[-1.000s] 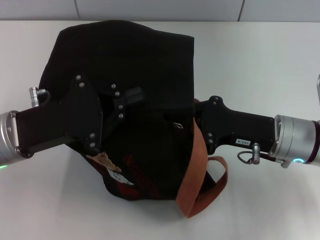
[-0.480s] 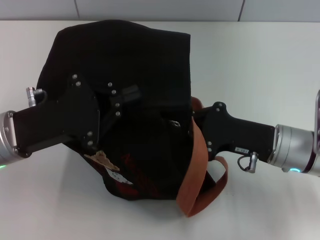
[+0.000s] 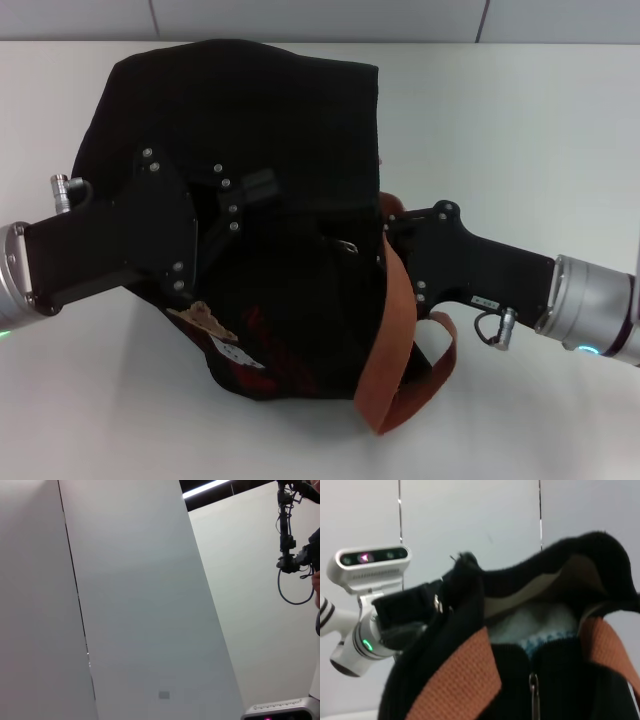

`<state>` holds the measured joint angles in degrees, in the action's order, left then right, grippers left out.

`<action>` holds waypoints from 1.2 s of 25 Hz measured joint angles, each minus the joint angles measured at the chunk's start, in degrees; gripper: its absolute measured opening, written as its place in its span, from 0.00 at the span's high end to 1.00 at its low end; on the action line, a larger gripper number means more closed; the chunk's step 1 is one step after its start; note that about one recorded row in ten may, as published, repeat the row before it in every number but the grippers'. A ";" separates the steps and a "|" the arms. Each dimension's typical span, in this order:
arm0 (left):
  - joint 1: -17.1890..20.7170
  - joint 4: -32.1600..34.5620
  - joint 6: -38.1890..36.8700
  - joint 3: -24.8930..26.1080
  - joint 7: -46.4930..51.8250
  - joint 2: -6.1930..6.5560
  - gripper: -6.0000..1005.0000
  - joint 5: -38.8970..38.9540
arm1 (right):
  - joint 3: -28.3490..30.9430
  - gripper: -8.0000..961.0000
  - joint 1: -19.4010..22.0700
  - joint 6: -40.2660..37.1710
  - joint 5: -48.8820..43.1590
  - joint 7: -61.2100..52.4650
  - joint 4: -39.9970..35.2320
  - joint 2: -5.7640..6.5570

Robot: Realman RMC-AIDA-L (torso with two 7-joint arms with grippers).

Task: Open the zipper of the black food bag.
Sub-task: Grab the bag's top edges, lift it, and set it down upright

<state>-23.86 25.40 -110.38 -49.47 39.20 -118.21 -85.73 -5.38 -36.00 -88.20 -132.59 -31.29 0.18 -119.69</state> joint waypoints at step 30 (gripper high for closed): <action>0.20 -0.09 -0.26 -0.12 0.00 -0.17 0.97 -0.33 | -0.41 0.75 -2.53 -2.60 -0.40 -1.13 0.09 0.16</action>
<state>-23.66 25.31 -110.64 -49.60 39.20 -118.38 -86.06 -5.79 -38.54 -90.81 -132.99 -32.42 0.27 -119.53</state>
